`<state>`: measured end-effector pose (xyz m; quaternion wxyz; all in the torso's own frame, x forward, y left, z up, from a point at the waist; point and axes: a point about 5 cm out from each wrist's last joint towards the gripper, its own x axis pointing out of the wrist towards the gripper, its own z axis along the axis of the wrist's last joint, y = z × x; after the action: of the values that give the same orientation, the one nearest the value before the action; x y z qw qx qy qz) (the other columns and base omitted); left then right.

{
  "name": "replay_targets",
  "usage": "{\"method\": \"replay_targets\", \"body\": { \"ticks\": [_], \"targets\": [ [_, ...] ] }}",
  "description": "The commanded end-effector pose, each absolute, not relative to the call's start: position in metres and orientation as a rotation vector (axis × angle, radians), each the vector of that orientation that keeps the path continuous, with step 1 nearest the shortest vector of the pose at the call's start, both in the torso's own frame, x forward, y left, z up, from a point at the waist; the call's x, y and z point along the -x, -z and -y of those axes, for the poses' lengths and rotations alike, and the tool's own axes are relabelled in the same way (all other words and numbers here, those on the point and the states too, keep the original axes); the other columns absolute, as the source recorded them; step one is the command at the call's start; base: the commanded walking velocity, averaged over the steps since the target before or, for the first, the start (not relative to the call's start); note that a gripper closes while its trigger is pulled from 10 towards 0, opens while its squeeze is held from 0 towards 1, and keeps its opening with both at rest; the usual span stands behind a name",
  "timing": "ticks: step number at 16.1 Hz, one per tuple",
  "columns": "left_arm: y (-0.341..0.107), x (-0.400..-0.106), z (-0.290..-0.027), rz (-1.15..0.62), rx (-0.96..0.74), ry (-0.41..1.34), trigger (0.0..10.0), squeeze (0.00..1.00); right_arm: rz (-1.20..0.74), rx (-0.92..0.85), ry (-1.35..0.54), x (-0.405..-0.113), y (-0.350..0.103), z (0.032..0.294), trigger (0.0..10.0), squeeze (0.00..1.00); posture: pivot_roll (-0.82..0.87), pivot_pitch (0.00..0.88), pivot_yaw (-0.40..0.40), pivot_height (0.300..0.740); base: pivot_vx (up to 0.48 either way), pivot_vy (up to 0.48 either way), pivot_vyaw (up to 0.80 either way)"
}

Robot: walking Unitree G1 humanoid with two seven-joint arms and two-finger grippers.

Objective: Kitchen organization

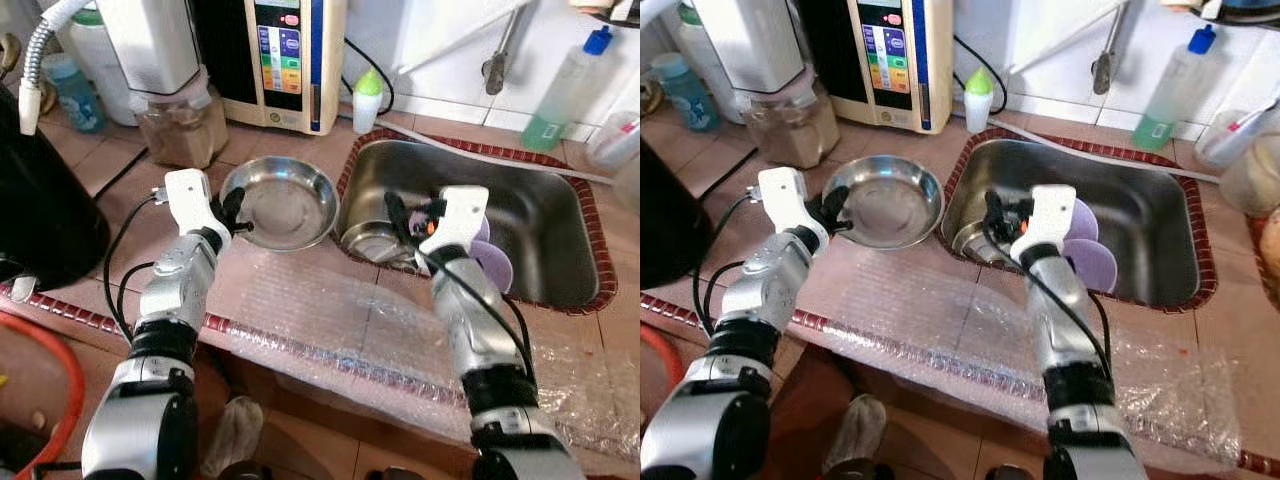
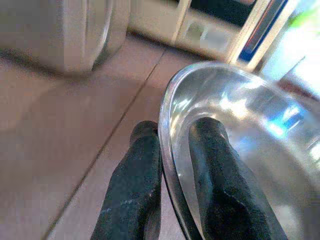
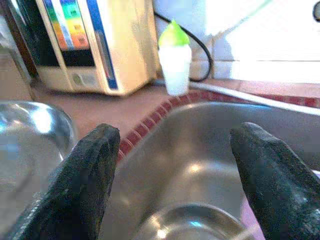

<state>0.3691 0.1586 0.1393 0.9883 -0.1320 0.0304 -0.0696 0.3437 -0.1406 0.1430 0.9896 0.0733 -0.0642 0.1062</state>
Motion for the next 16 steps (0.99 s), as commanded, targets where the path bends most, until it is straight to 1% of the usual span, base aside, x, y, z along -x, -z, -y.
{"method": "replay_targets", "body": {
  "ticks": [1,4,5,6,9,10,11,13,14,15,16],
  "targets": [
    [-0.154,-0.370,-0.157,0.021,0.245,0.149,0.0,0.00,0.143,-0.191,-0.243,-0.348,-0.150,0.137,10.0,0.00,0.02,0.019,0.012,0.740,0.000,0.000,0.00],
    [-0.164,-0.369,-0.145,0.083,0.233,0.200,0.0,0.00,0.121,-0.277,-0.365,-0.352,-0.155,0.117,10.0,0.00,0.01,0.017,0.008,0.740,0.000,0.000,0.00],
    [-0.167,-0.368,-0.141,0.100,0.235,0.219,0.0,0.00,0.106,-0.305,-0.407,-0.352,-0.154,0.110,10.0,0.02,0.01,0.015,0.008,0.740,0.000,0.000,0.00],
    [-0.170,-0.367,-0.136,0.118,0.253,0.242,0.0,0.00,0.099,-0.303,-0.445,-0.351,-0.152,0.103,10.0,1.00,0.01,0.014,0.007,0.740,0.000,0.000,0.00],
    [-0.173,-0.365,-0.130,0.136,0.261,0.272,0.0,0.00,0.083,-0.314,-0.472,-0.352,-0.149,0.093,10.0,1.00,0.01,0.011,0.003,0.740,0.000,0.000,0.00],
    [-0.175,-0.364,-0.127,0.153,0.271,0.286,0.0,0.00,0.071,-0.293,-0.483,-0.354,-0.148,0.087,10.0,1.00,0.02,0.011,0.000,0.740,0.000,0.000,0.00],
    [-0.178,-0.363,-0.125,0.171,0.281,0.298,0.0,0.00,0.060,-0.265,-0.470,-0.356,-0.147,0.085,10.0,0.00,0.02,0.009,-0.002,0.740,0.000,0.000,0.00],
    [-0.181,-0.361,-0.124,0.185,0.297,0.315,0.0,0.00,0.064,-0.247,-0.431,-0.361,-0.148,0.085,10.0,0.00,0.02,0.009,-0.003,0.740,0.000,0.000,0.00],
    [-0.182,-0.359,-0.121,0.192,0.307,0.336,0.0,0.00,0.043,-0.295,-0.403,-0.365,-0.146,0.086,10.0,0.00,0.02,0.010,-0.004,0.740,0.000,0.000,0.00],
    [-0.182,-0.359,-0.120,0.195,0.311,0.344,0.0,0.00,0.031,-0.314,-0.394,-0.366,-0.145,0.085,6.6,0.00,0.02,0.010,-0.004,0.740,0.000,0.000,0.00],
    [-0.183,-0.358,-0.119,0.199,0.318,0.355,0.0,0.00,0.030,-0.342,-0.397,-0.367,-0.146,0.084,0.0,0.00,0.02,0.011,-0.003,0.740,0.000,0.000,0.00]
  ]
}}
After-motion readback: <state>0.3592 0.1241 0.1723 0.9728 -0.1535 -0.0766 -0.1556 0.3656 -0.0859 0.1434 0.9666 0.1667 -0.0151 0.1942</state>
